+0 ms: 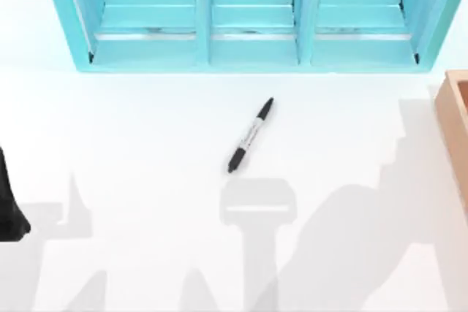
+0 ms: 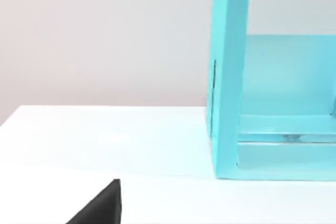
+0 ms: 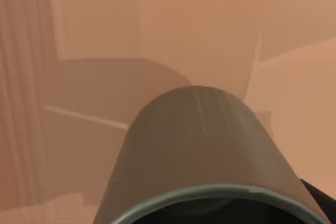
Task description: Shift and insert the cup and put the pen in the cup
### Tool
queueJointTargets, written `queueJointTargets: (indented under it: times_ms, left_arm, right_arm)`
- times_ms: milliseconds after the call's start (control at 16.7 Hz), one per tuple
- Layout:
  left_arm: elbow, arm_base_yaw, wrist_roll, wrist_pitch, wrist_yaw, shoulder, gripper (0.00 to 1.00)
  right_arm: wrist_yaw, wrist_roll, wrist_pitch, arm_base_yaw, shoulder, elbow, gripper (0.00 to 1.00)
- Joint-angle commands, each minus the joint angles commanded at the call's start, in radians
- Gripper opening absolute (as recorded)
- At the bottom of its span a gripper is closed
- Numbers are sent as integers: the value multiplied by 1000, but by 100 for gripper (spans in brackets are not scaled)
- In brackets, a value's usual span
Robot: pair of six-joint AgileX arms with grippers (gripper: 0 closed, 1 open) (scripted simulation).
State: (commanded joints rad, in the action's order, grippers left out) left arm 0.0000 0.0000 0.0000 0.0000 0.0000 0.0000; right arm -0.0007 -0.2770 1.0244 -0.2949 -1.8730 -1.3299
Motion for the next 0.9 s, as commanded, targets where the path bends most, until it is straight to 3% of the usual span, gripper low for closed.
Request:
queueJointTargets:
  times_ms: [540,900]
  left_arm:
    - [0,0,0,0,0,0,100]
    - [0,0,0,0,0,0,100]
  right_arm:
    - [-1,328,428,331,118,-297,0]
    - [-3,360,457,358,127,-321,0]
